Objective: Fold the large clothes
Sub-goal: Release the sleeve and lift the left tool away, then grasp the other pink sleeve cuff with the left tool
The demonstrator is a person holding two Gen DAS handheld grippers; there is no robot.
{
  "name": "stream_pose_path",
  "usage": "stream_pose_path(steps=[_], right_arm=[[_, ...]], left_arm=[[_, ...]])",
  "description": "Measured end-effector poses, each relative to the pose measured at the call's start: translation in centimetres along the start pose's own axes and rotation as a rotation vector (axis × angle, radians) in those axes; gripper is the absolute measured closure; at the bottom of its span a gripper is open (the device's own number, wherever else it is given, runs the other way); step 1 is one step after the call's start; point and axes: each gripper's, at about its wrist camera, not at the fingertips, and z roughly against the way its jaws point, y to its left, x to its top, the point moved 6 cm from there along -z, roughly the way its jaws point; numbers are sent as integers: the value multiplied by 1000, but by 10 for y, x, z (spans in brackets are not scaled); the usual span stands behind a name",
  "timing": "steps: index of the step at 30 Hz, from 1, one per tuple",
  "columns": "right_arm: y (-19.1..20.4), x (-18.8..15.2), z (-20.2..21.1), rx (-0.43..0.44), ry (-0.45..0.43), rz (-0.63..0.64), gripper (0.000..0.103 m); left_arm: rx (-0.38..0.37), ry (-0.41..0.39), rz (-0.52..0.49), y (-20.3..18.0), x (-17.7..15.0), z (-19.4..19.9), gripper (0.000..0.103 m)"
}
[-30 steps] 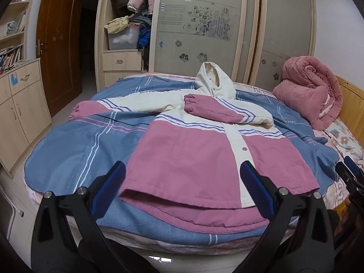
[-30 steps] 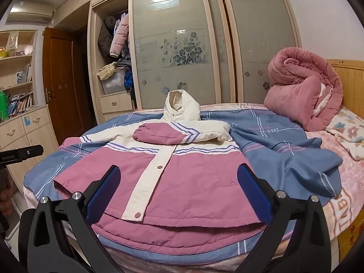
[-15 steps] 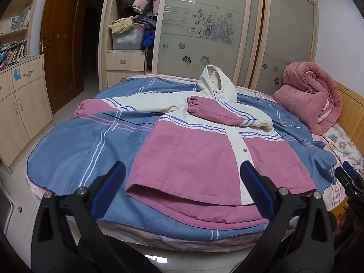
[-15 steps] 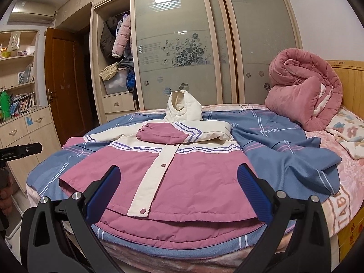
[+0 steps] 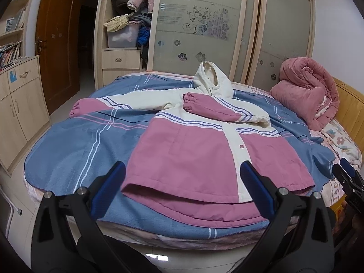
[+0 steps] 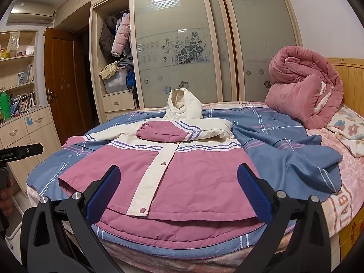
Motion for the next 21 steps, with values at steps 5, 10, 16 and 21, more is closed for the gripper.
stream_pose_path(steps=[5, 10, 16, 21], right_arm=[[0, -1, -2, 0, 5, 0, 1], [0, -2, -9, -3, 13, 0, 1], [2, -7, -20, -6, 32, 4, 1], [5, -12, -32, -1, 55, 4, 1]], left_arm=[[-4, 8, -3, -2, -1, -4, 2], [-21, 22, 4, 0, -3, -9, 2], [-168, 61, 97, 36, 12, -24, 2], [-159, 38, 174, 127, 55, -54, 2]])
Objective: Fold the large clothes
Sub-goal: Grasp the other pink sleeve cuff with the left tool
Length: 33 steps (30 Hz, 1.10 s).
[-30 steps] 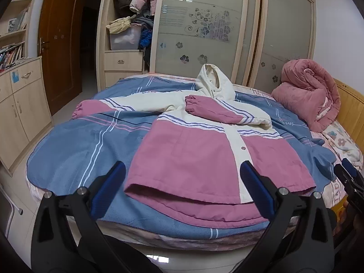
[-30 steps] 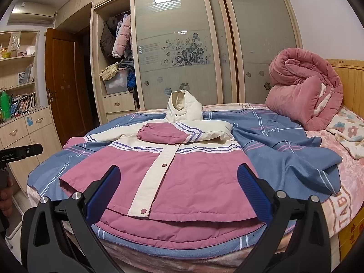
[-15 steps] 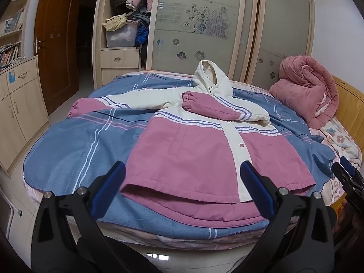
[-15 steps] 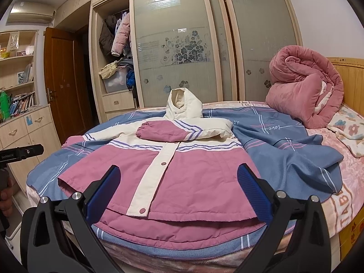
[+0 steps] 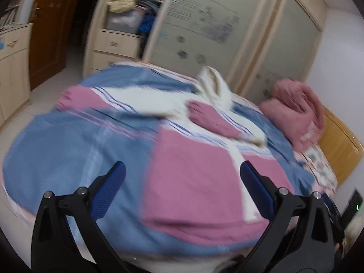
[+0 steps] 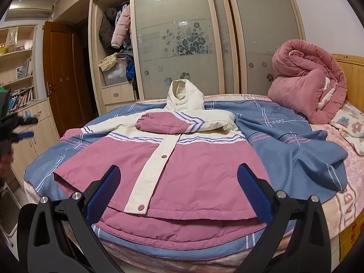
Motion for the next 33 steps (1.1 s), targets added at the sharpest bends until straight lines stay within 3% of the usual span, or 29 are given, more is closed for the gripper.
stream_pose_path(steps=[3, 9, 13, 16, 22, 24, 26, 28, 31, 33], right_arm=[[2, -2, -9, 5, 13, -9, 1], [11, -7, -35, -5, 61, -1, 1], [16, -7, -52, -13, 85, 7, 1], [23, -6, -65, -16, 102, 23, 1], [38, -7, -83, 6, 121, 58, 1], [42, -8, -87, 15, 130, 69, 1], [43, -11, -90, 26, 137, 69, 1], [42, -14, -91, 37, 141, 61, 1], [37, -17, -91, 51, 140, 37, 1], [33, -18, -90, 57, 139, 22, 1]], left_arm=[[52, 13, 44, 77, 46, -23, 2], [167, 62, 142, 217, 104, -80, 2], [141, 96, 300, 297, 120, -122, 5], [112, 120, 392, 335, 121, -154, 9], [88, 204, 434, 357, 114, -211, 35], [106, 230, 423, 355, 112, -223, 39], [144, 239, 392, 352, 113, -227, 59], [165, 230, 388, 350, 119, -222, 98], [132, 241, 353, 340, 126, -215, 102], [178, 275, 308, 330, 130, -209, 102]])
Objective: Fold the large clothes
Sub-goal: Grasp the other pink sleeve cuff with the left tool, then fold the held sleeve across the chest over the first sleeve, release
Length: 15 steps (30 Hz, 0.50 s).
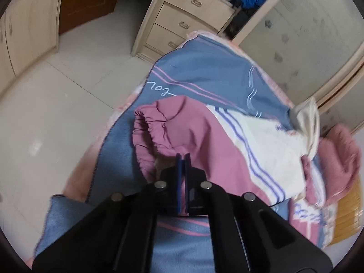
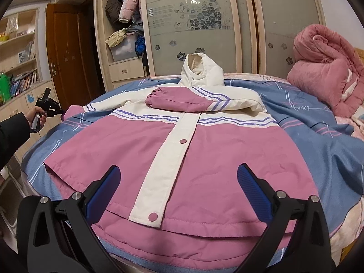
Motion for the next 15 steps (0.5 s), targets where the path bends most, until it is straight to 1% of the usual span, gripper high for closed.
stream_pose_path(steps=[2, 4, 7, 10, 13, 15], right_arm=[[-6, -2, 3, 8, -5, -18, 1], [-13, -3, 5, 11, -7, -36, 1], [-23, -3, 9, 20, -15, -67, 1], [-31, -1, 14, 24, -35, -92, 1], [-37, -3, 18, 36, -50, -122, 1], [-38, -5, 19, 47, -53, -130, 1]], left_arm=[[19, -2, 4, -6, 2, 7, 103], [39, -32, -1, -13, 7, 18, 103], [34, -54, -7, -28, 11, 37, 103], [34, -87, -46, -53, 15, 57, 103], [25, -131, -110, -93, 20, 79, 103], [23, -153, -188, -139, 23, 92, 103]])
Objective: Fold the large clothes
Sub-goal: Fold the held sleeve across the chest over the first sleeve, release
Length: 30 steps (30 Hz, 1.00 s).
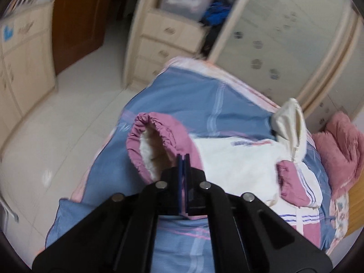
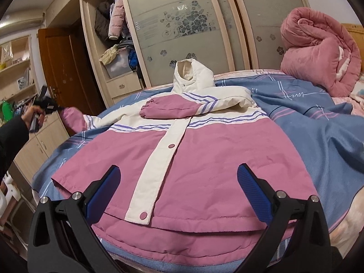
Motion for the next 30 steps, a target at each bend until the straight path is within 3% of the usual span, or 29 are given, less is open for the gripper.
stream_pose_path(steps=[4, 6, 7, 11, 13, 14, 16, 18, 20, 21, 23, 26, 28, 30], right_arm=[[-5, -2, 7, 12, -11, -5, 1], [-11, -1, 12, 10, -21, -17, 1], [-14, -1, 15, 10, -26, -24, 1], [-29, 1, 26, -8, -42, -42, 1], [-37, 1, 31, -21, -46, -45, 1], [-41, 0, 34, -26, -47, -49, 1], [-46, 0, 39, -33, -48, -56, 1], [-49, -3, 43, -34, -44, -59, 1], [-50, -3, 45, -33, -45, -57, 1], [-49, -4, 47, -31, -45, -52, 1], [-47, -5, 48, -29, -45, -47, 1], [-41, -4, 49, -26, -40, -30, 1], [-36, -3, 49, -34, -37, -17, 1], [-28, -1, 51, -28, -38, -2, 1]], left_arm=[[-51, -37, -164, -110, 11, 9, 103], [-110, -35, -268, -188, 4, 5, 103], [-137, -26, -339, -237, -7, -3, 103], [-191, 48, -485, -364, -71, -46, 103], [-201, 102, -531, -404, -110, -76, 100], [-170, 125, -575, -425, -138, -98, 96], [-171, 193, -615, -451, -191, -133, 3], [-185, 200, -611, -457, -234, -142, 2], [-233, 266, -585, -459, -272, -135, 2], [-275, 275, -556, -455, -287, -122, 2], [-335, 220, -489, -440, -309, -81, 2], [-299, 72, -424, -398, -328, -11, 2], [-199, -26, -365, -355, -336, 38, 2], [-132, -43, -303, -323, -343, 72, 2]])
